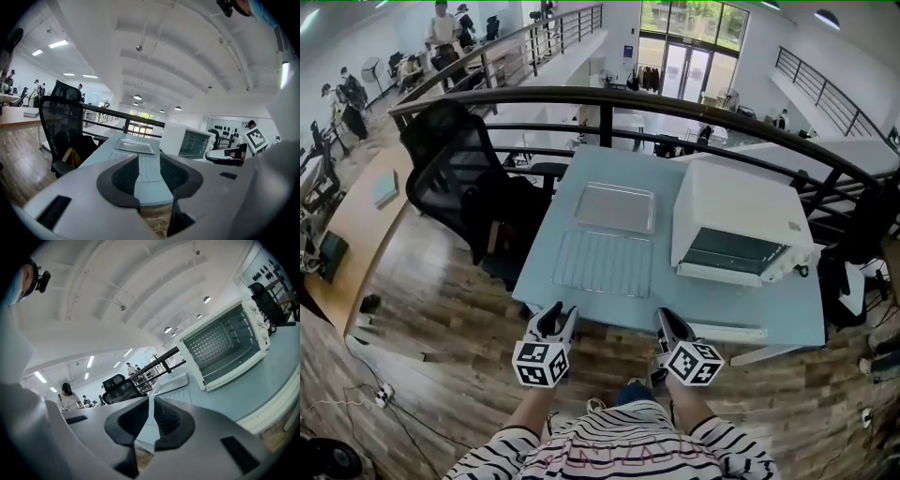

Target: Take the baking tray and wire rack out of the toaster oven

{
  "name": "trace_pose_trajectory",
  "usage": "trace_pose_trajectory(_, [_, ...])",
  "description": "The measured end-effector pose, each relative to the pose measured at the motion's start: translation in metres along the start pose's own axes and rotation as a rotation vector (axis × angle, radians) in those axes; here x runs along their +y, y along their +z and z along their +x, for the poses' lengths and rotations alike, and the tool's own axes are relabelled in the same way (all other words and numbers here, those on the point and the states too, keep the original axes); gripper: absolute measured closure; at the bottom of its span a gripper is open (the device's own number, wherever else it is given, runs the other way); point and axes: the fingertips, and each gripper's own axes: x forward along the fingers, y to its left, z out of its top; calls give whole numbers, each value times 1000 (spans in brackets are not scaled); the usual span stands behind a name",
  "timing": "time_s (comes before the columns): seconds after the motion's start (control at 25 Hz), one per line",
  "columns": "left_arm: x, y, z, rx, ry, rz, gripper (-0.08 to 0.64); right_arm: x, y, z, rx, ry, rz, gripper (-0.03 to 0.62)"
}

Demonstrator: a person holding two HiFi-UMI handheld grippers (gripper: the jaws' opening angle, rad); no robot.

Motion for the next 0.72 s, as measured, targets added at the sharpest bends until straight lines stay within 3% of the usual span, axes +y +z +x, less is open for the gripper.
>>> trace_pose_trajectory(0.32, [-30,10,-21,-49,5,26,443,7,5,-17,11,69,-42,549])
trace_pose_trajectory(0.72, [-82,2,-44,-78,74,38,479,-7,15,-55,57,133,-83,555])
